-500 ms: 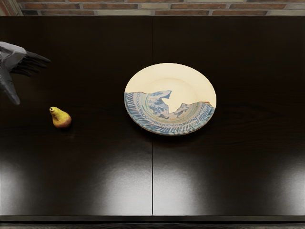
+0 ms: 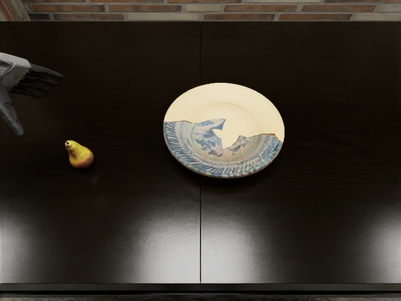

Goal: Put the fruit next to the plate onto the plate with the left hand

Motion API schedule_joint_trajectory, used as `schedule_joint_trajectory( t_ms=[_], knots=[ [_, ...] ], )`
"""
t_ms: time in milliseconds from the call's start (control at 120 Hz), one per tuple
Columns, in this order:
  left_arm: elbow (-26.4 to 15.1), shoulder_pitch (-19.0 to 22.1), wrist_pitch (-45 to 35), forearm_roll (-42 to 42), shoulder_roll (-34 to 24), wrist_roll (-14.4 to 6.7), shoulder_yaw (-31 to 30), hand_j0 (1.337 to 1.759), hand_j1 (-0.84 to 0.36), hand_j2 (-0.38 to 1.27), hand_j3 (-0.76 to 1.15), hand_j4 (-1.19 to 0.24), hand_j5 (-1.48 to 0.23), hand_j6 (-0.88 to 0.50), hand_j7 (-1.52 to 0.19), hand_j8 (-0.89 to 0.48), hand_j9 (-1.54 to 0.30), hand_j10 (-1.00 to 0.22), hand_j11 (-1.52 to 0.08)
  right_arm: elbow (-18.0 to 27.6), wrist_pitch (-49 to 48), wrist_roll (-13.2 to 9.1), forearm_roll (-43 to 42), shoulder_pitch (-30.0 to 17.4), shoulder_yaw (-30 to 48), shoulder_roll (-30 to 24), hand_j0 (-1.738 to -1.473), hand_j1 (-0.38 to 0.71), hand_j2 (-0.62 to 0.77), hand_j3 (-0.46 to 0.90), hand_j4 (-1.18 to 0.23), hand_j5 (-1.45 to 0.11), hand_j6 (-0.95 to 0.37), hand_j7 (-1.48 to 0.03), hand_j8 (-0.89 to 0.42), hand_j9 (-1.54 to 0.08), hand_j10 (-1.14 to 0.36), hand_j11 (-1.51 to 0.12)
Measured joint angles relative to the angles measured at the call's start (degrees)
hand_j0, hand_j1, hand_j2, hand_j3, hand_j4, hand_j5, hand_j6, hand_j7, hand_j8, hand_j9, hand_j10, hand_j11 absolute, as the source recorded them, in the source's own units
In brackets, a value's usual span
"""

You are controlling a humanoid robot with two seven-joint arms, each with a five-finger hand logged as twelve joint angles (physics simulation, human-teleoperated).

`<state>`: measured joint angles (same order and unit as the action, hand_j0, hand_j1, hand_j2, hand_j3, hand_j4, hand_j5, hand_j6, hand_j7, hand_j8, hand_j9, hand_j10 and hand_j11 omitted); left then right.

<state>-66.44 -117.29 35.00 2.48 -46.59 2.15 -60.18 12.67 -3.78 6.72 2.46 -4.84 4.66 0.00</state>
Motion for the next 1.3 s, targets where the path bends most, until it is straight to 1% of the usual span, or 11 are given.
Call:
schedule_joint_trajectory(
  t_ms=[183,275,350,433,517,575,825,892,950,1150,1300],
  knots=[
    [-0.07,1.14,0.00,0.45,-3.06,-0.03,1.31,1.658,0.34,0.00,0.00,-0.01,-0.01,-0.01,-0.01,-0.01,-0.01,-0.01,-0.01,-0.01,0.00,-0.01,0.00,0.00,0.00,0.00,-1.658,-0.34,0.00,0.00,-0.01,-0.01,-0.01,-0.01,-0.01,-0.01,-0.01,-0.01],
    [-0.39,5.65,0.00,0.16,-2.57,-0.04,2.97,1.658,0.34,0.00,0.00,-0.01,-0.01,-0.01,-0.01,-0.01,-0.01,-0.01,-0.01,-0.01,0.00,0.02,0.00,0.00,-0.01,0.00,-1.658,-0.34,0.00,0.00,-0.01,-0.01,-0.01,-0.01,-0.01,-0.01,-0.01,-0.01],
    [-0.60,7.86,0.00,0.02,-2.58,-0.04,5.30,1.658,0.34,0.00,0.00,-0.01,-0.01,-0.01,-0.01,-0.01,-0.01,-0.01,-0.01,-0.01,0.00,0.01,0.00,0.00,-0.01,0.00,-1.658,-0.34,0.00,0.00,-0.01,-0.01,-0.01,-0.01,-0.01,-0.01,-0.01,-0.01],
    [-0.71,14.13,0.00,-0.08,-2.63,0.04,9.21,1.658,0.34,0.00,0.00,-0.01,-0.01,-0.01,-0.01,-0.01,-0.01,-0.01,-0.01,-0.01,0.00,0.02,0.00,0.00,-0.01,0.00,-1.658,-0.34,0.00,0.00,-0.01,-0.01,-0.01,-0.01,-0.01,-0.01,-0.01,-0.01],
    [-0.76,16.07,-0.01,-0.25,-2.71,0.22,12.55,1.658,0.34,0.00,0.00,-0.01,-0.01,-0.01,-0.01,-0.01,-0.01,-0.01,-0.01,-0.01,0.00,0.01,0.00,0.00,-0.01,0.00,-1.658,-0.34,0.00,0.00,-0.01,-0.01,-0.01,-0.01,-0.01,-0.01,-0.01,-0.01],
    [-0.77,19.02,-1.31,-1.25,-3.18,0.34,14.63,1.658,0.34,0.00,0.00,-0.01,-0.01,-0.01,-0.01,-0.01,-0.01,-0.01,-0.01,-0.01,0.00,0.01,0.00,0.00,-0.01,0.00,-1.658,-0.34,0.00,0.00,-0.01,-0.01,-0.01,-0.01,-0.01,-0.01,-0.01,-0.01],
    [-0.83,20.05,-8.76,-3.17,-3.26,1.56,17.77,1.658,0.34,0.00,0.00,-0.01,-0.01,-0.01,-0.01,-0.01,-0.01,0.00,-0.01,-0.01,0.00,-0.01,0.00,0.00,-0.01,0.00,-1.658,-0.34,0.00,0.00,-0.01,-0.01,-0.01,-0.01,-0.01,-0.01,-0.01,-0.01],
    [-1.09,21.45,-11.14,-3.29,-3.19,1.78,17.98,1.658,0.34,0.00,0.00,-0.01,-0.01,-0.01,-0.01,-0.01,-0.01,0.00,-0.01,-0.01,0.00,0.00,0.00,0.00,-0.01,0.00,-1.658,-0.34,0.00,0.00,-0.01,-0.01,-0.01,-0.01,-0.01,-0.01,-0.01,-0.01],
    [-1.39,23.51,-13.26,-3.45,-3.25,3.12,18.06,1.658,0.34,0.00,0.00,0.00,-0.01,-0.01,-0.01,0.00,-0.01,0.00,-0.01,-0.01,0.00,0.01,0.00,0.00,-0.01,0.00,-1.658,-0.34,0.00,0.00,-0.01,-0.01,-0.01,-0.01,-0.01,-0.01,-0.01,-0.01],
    [-1.86,26.67,-18.24,-3.71,-3.90,7.63,18.30,1.658,0.34,0.00,0.00,0.00,-0.01,0.00,-0.01,0.00,-0.01,0.00,-0.01,-0.01,0.00,0.00,0.00,0.00,-0.01,0.00,-1.658,-0.34,0.00,0.00,-0.01,-0.01,-0.01,-0.01,-0.01,-0.01,-0.01,-0.01],
    [-2.04,28.75,-19.86,-3.69,-4.17,9.09,18.66,1.658,0.35,0.00,0.00,0.00,-0.01,0.00,-0.01,0.00,-0.01,0.00,0.00,-0.01,0.00,0.01,0.00,0.00,-0.01,0.00,-1.658,-0.34,0.00,0.00,-0.01,-0.01,-0.01,-0.01,-0.01,-0.01,-0.01,-0.01]
  ],
)
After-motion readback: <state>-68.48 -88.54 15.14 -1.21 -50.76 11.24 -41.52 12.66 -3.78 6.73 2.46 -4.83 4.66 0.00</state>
